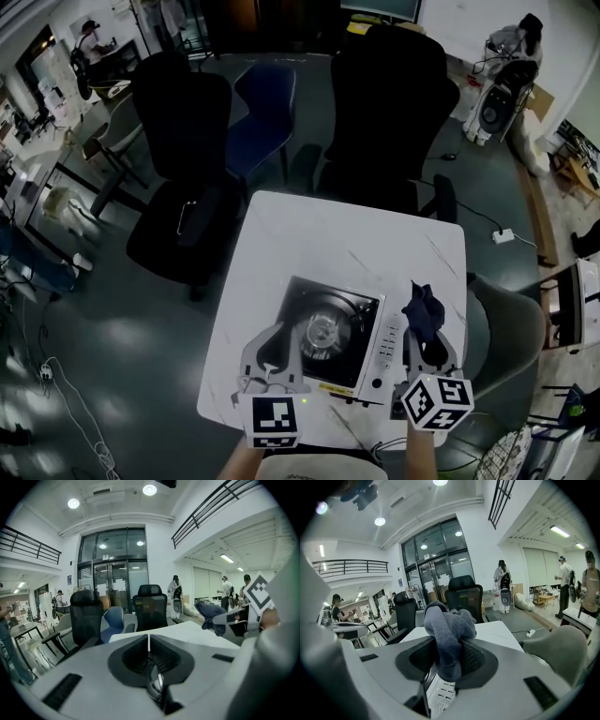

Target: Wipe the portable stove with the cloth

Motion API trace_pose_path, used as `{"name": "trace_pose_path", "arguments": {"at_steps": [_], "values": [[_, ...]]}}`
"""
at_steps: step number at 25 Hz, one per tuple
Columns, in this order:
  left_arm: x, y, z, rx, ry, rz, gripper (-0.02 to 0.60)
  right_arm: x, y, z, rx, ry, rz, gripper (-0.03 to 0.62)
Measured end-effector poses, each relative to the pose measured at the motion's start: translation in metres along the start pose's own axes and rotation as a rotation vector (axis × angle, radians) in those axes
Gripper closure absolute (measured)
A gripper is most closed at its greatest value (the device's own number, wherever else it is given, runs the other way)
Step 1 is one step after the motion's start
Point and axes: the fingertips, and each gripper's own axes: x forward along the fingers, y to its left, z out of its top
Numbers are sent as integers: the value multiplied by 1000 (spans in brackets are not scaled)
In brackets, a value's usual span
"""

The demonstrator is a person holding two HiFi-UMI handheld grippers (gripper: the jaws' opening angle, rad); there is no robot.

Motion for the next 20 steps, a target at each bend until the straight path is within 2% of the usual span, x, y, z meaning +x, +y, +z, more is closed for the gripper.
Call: {"name": "trace_pose_path", "arguments": {"at_steps": [4,11,20], "values": [[17,-2,-7,-7,29,-10,560,21,-8,-8,-15,44,0,464],[40,-5,-17,-16,71,-19,559,50,-22,-19,-104,106,-11,464],[47,-6,-30,-22,112,-30,560,78,-29,-40,-281,212,-20,464]]}}
